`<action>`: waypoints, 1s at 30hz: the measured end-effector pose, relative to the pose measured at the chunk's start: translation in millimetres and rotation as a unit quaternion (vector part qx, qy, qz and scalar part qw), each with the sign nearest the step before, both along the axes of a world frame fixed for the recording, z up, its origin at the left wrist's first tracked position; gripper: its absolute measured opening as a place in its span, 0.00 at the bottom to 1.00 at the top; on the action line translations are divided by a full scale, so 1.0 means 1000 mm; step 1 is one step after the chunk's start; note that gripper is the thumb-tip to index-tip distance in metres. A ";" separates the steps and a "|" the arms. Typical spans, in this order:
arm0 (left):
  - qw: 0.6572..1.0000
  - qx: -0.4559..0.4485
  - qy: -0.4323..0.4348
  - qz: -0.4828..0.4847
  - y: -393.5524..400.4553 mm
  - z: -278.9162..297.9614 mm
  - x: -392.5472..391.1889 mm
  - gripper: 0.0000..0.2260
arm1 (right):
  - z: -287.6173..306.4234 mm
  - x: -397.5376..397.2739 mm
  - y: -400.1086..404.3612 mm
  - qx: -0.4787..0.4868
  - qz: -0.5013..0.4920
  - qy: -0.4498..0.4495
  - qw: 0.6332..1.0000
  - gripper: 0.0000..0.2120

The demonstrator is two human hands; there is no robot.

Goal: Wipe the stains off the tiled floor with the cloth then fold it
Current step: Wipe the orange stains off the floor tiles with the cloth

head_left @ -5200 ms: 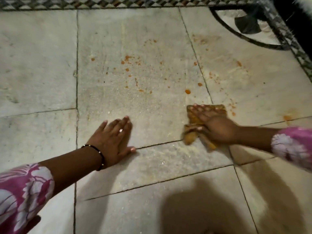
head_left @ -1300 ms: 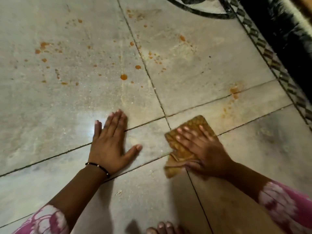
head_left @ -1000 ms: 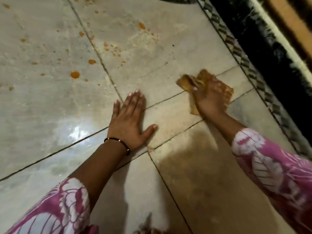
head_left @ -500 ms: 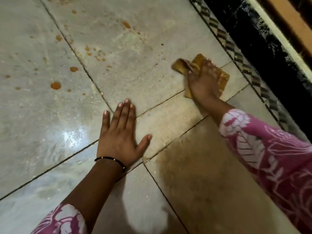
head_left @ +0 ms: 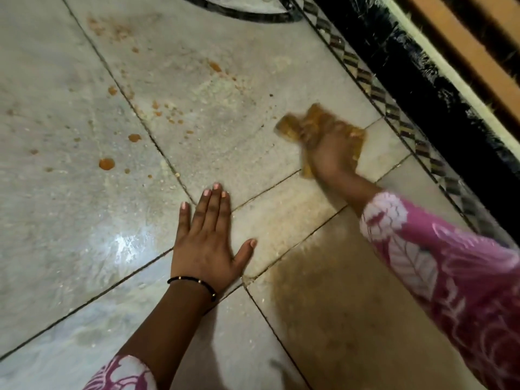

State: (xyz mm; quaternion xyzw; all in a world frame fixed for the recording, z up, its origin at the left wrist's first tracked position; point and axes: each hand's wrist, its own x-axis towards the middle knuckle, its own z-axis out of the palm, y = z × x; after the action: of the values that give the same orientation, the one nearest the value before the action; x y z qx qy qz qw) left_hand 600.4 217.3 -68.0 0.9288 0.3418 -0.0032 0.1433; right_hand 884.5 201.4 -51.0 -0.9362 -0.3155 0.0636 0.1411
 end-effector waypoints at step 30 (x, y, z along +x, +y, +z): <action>1.000 -0.014 -0.003 -0.001 0.000 -0.001 -0.003 0.39 | -0.004 -0.007 0.023 -0.045 -0.004 0.003 0.999 0.34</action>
State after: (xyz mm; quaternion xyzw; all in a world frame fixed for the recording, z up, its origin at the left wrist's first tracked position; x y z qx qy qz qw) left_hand 597.5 217.8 -69.0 0.9269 0.3408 -0.0051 0.1569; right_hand 877.3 224.7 -55.1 -0.9428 -0.3079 0.0797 0.0995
